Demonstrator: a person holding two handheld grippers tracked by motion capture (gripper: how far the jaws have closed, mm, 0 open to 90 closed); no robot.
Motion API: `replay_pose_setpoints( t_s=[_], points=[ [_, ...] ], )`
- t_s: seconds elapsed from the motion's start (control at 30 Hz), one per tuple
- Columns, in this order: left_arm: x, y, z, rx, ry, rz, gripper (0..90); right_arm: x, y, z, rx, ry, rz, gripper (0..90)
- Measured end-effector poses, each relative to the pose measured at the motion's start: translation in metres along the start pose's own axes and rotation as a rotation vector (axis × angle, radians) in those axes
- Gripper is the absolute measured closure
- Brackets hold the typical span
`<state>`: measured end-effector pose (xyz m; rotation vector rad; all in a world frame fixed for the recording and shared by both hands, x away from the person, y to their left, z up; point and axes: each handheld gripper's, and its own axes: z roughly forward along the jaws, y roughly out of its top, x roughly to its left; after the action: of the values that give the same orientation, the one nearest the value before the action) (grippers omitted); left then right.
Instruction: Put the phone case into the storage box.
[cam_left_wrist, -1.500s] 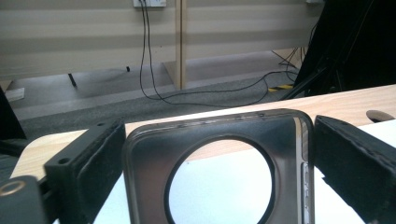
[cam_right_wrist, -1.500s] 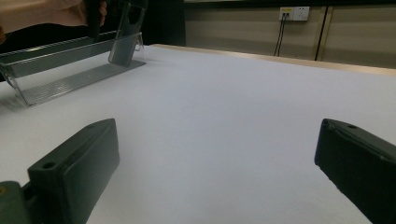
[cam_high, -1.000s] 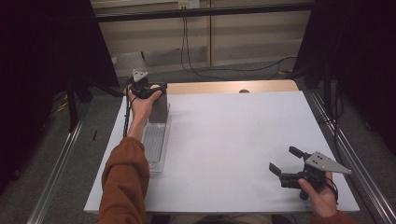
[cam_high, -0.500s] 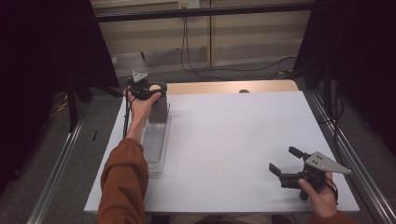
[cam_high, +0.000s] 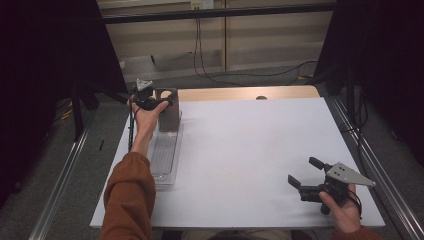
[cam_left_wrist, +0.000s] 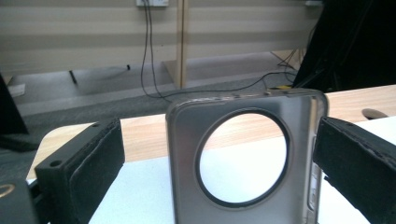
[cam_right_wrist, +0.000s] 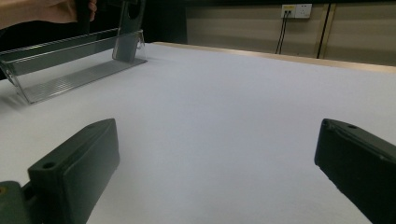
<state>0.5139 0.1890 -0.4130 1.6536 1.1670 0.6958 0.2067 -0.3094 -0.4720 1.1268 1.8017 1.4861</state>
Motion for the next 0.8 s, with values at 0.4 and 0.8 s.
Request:
replay_pose_setpoints(
  t_s=[0.4, 0.8],
  points=[
    [0.005, 0.001, -0.020, -0.030, -0.006, 0.002, 2.3, -0.001, 0.000, 0.000, 0.004, 0.001, -0.011, 0.0],
    [0.004, -0.007, -0.040, -0.080, -0.074, 0.028, 2.3, -0.004, 0.000, 0.002, -0.015, -0.018, -0.008, 0.0]
  ],
)
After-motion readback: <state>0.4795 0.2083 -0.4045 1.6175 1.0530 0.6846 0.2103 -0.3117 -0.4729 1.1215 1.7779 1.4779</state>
